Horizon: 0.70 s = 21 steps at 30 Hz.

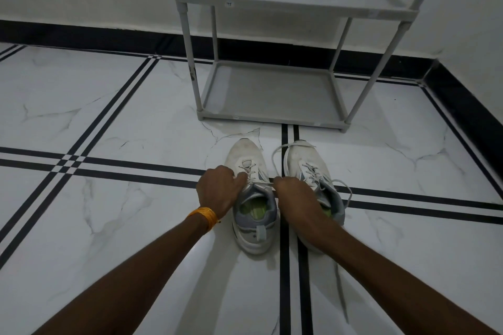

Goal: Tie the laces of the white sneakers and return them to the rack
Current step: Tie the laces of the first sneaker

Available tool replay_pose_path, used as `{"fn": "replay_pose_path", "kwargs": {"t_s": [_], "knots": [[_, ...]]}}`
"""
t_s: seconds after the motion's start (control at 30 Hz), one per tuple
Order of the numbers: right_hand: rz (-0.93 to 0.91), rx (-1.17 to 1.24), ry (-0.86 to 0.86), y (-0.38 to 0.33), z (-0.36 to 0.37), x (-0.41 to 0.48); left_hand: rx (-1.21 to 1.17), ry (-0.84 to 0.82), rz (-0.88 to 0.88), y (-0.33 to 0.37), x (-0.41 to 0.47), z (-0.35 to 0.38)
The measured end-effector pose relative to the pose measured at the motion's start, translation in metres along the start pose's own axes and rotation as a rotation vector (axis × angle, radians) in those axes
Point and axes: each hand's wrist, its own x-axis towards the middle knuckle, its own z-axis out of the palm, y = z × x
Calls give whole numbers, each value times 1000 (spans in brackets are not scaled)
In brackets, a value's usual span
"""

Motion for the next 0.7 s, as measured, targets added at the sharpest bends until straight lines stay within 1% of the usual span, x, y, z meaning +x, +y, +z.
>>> {"fn": "replay_pose_path", "kwargs": {"t_s": [0.1, 0.27, 0.47, 0.6, 0.7], "knots": [[-20, -130, 4, 2, 2, -3, 112, -2, 34, -3, 3, -5], [-20, -175, -20, -1, 3, -3, 157, -35, 49, -3, 3, -8], [9, -127, -60, -8, -5, -1, 121, -24, 13, -4, 7, -9], [-12, -53, -59, -23, 2, 10, 100, 57, -64, -12, 19, -14], [-12, 28, -75, -23, 6, 19, 108, 67, -73, -16, 24, -14]]}}
